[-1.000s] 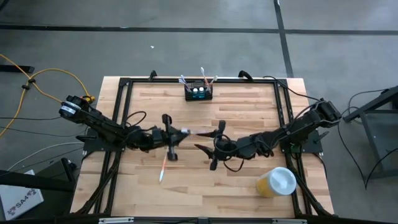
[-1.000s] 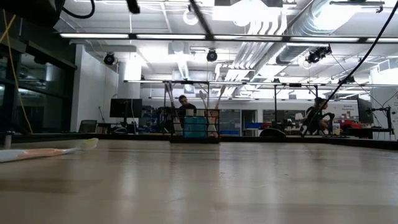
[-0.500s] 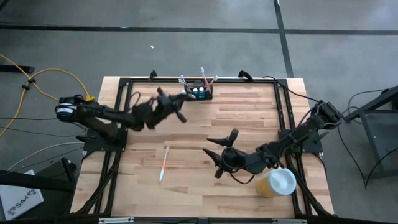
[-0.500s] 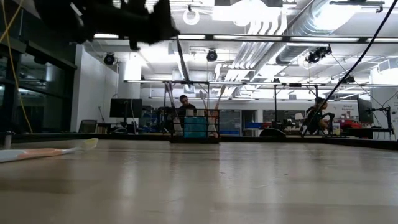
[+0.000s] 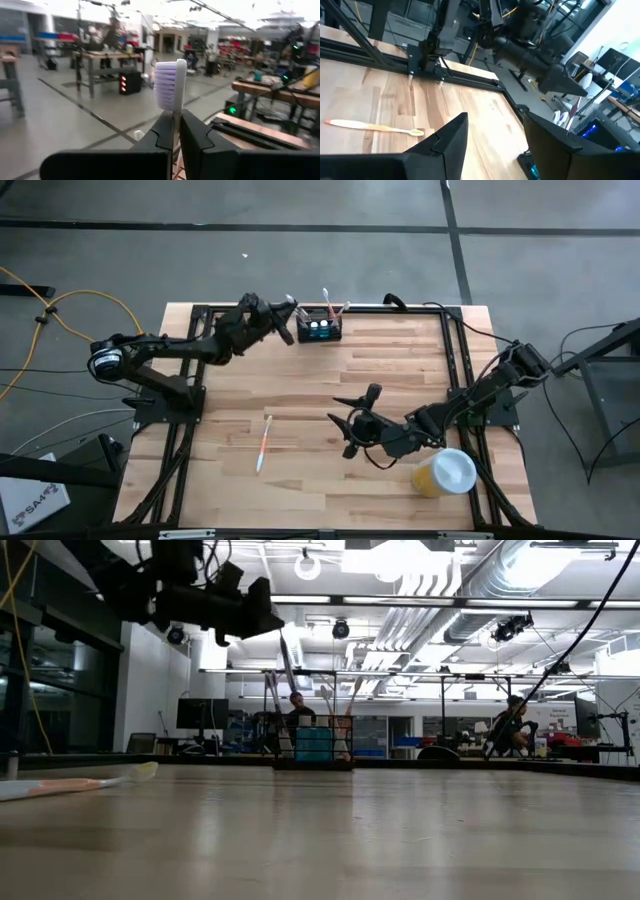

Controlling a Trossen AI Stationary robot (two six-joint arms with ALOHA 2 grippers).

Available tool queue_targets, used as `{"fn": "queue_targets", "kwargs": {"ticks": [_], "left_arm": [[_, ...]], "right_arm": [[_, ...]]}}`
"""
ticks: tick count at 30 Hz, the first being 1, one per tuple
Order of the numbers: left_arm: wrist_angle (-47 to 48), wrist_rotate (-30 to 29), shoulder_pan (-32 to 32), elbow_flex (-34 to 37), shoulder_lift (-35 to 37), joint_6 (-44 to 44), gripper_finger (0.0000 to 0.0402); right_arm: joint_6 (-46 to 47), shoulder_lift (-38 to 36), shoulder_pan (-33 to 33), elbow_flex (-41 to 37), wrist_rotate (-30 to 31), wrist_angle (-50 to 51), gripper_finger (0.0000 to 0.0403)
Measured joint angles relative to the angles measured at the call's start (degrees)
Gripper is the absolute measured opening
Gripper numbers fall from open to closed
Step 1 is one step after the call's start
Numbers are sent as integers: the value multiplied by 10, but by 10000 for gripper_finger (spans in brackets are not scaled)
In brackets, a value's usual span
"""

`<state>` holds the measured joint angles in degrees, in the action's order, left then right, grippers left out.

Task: Pick & Place toothbrushing station
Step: Put the purple toothbrush into the wire organizer

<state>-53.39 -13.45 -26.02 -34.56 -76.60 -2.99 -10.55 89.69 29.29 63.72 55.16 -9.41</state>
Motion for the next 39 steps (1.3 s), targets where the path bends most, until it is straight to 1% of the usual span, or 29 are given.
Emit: {"fn": "queue_targets", "kwargs": {"ticks": [2, 4, 6, 8, 11, 12, 13, 16, 19, 24, 28, 30, 33, 36, 39], "left_arm": [[46, 44, -24, -26, 0, -6, 2], [112, 74, -43, -62, 0, -1, 2], [175, 83, -54, -96, 0, 13, 2], [215, 83, -60, -122, 0, 8, 2], [223, 82, -56, -137, 0, -19, 2], [223, 69, -49, -138, 0, -21, 2], [224, 44, -39, -138, 0, -20, 2], [222, -53, 2, -138, 0, 5, 2], [197, -128, 47, -138, -6, 37, 2], [96, -242, 111, -138, -57, 90, 2], [-23, -339, 137, -139, -131, 129, 2], [-61, -386, 142, -147, -168, 151, 2], [-91, -429, 146, -166, -209, 181, 2], [-95, -437, 146, -184, -228, 195, 2], [-95, -438, 144, -192, -233, 195, 2]], "right_arm": [[6, 0, -4, 0, -5, 1, 185], [14, 0, -7, 0, -13, 1, 185], [19, 0, -9, 0, -12, 3, 185], [20, 0, -9, 0, -12, 3, 185], [20, 0, -9, 0, -11, 5, 185], [22, 0, -9, 0, -11, 6, 185], [27, 0, -9, 0, -11, 8, 185], [40, 0, -9, 0, -11, 22, 185], [54, 0, -9, 0, -11, 34, 185], [65, 0, -9, 0, -13, 37, 185], [78, 0, -8, 0, -14, 38, 185], [78, 0, -8, 0, -15, 43, 185], [80, 0, -8, 0, -16, 48, 185], [80, 0, -8, 0, -16, 50, 185], [80, 0, -8, 0, -16, 51, 185]]}}
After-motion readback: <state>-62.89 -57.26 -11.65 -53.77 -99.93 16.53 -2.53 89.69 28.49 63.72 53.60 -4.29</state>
